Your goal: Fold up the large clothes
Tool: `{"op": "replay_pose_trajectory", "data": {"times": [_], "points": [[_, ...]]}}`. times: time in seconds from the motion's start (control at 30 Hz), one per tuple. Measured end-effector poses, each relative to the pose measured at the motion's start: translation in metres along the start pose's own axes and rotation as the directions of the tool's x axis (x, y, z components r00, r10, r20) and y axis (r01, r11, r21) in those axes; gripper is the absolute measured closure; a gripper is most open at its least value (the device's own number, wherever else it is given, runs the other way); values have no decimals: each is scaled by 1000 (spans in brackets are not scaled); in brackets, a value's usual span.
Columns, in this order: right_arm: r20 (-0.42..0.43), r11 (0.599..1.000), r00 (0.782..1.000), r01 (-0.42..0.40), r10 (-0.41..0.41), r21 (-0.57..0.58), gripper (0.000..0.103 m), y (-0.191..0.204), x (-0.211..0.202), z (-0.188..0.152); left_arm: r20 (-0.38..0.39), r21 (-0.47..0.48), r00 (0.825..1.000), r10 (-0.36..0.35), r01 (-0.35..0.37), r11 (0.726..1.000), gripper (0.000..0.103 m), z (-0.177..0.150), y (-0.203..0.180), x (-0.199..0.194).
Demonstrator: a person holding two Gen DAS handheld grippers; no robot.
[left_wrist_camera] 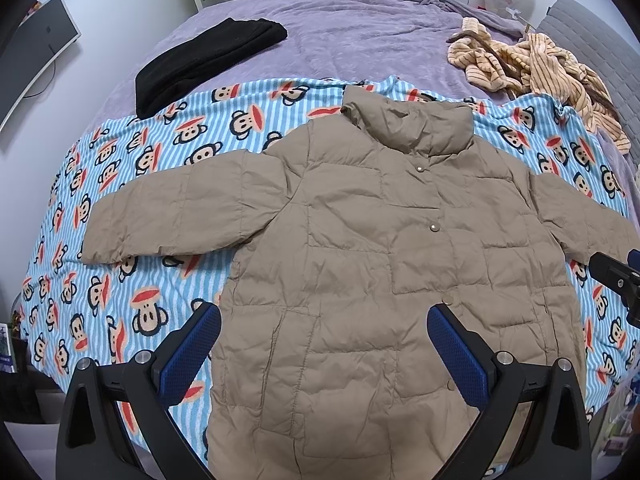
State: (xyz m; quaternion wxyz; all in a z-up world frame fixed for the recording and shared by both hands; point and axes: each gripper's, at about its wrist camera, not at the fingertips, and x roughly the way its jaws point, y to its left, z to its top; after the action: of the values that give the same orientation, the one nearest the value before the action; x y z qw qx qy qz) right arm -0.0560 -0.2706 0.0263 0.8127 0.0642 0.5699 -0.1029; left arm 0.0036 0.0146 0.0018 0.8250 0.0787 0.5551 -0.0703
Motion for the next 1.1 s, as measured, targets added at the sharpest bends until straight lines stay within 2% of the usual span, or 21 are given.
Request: {"op": "replay_pose_trajectory", "data": {"times": [1.1], "points": [[-2, 1000, 1000, 1, -1, -4, 0, 7, 4, 7, -4, -1, 1000, -3, 3, 1000, 0, -1, 3, 2]]}}
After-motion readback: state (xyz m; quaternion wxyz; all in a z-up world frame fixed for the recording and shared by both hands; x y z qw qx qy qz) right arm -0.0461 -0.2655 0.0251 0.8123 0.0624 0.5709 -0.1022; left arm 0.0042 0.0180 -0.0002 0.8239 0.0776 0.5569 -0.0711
